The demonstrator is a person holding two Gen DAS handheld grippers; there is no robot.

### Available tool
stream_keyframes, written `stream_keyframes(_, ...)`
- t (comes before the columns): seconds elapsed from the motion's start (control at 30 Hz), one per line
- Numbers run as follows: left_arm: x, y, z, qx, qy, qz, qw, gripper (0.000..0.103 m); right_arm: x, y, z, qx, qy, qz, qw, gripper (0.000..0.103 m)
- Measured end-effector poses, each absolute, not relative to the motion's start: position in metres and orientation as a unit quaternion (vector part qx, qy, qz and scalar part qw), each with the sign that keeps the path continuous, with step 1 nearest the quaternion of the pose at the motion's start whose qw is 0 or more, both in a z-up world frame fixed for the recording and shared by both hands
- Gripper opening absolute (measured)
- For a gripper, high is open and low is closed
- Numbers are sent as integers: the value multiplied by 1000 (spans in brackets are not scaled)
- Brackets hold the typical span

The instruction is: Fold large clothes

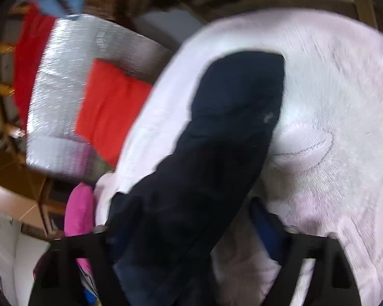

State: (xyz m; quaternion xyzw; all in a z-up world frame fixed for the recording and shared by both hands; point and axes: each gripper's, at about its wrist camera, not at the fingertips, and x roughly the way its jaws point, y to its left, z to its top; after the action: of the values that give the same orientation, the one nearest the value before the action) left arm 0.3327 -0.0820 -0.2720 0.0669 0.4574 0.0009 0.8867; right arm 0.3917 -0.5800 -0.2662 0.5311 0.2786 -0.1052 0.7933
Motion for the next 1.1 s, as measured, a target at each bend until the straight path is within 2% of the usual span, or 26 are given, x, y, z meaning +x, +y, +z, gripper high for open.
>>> stream_keyframes(0.07,329,-81,-274,64,455,3,888,103,401,-586,-277,548,277,-96,783,60)
stream_keyframes(0.2,322,-73,-277,31,460,4,887,103,404,-584,-276,530,264,-106,799,23)
stream_keyframes(0.33,324,-74,-275,34,470,3,882,103,394,-567,-245,485,223,-98,840,18)
stream_keyframes(0.43,336,-78,-262,63,484,-3,873,103,385,-533,-208,428,197,-77,879,18)
stream_keyframes(0.63,320,-80,-224,92,390,24,916,103,381,-424,-165,334,201,31,920,18)
stream_keyframes(0.77,317,-65,-215,75,373,34,924,103,385,-347,-182,317,251,124,906,18)
stream_keyframes(0.9,318,-50,-212,63,352,54,932,103,396,-303,-225,354,313,191,860,21)
stream_keyframes(0.93,318,-48,-210,60,346,54,935,103,397,-298,-235,361,337,195,848,24)
stream_keyframes(1.0,314,-48,-208,56,338,48,938,103,395,-297,-251,383,370,195,824,58)
stream_keyframes(1.03,313,-50,-206,54,335,42,940,103,386,-301,-254,395,371,195,818,64)
stream_keyframes(1.1,312,-57,-205,51,329,23,943,103,370,-313,-252,407,355,187,821,67)
